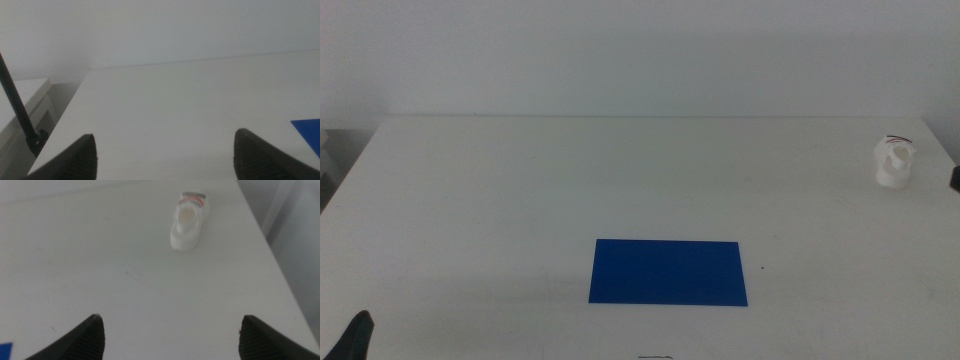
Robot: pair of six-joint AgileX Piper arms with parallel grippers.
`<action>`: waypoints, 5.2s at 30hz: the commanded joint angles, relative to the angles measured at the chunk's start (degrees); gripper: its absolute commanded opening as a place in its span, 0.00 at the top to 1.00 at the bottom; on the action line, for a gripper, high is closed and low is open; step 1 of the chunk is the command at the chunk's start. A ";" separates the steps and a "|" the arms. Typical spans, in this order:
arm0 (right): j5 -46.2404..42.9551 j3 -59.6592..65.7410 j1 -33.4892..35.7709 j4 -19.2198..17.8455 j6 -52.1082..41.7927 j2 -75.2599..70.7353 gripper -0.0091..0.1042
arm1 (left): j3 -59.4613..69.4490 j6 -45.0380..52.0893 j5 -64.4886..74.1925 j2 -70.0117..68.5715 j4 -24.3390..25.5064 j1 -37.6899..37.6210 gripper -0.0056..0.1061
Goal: Use one arm to grab the shoe from the table and place it on the mat.
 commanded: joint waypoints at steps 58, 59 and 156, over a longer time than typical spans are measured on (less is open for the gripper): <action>35.70 -88.72 -0.42 -13.84 14.58 75.78 0.74 | -0.19 -0.84 -4.74 -1.06 -0.49 -0.26 0.11; 36.14 -88.72 -0.42 -14.58 14.13 75.64 0.86 | -0.19 -0.84 -4.74 -1.06 -0.49 -0.26 0.11; 27.72 -50.16 42.68 6.94 -50.59 50.43 0.93 | -0.19 -0.84 -4.74 -1.06 -0.49 -0.26 0.11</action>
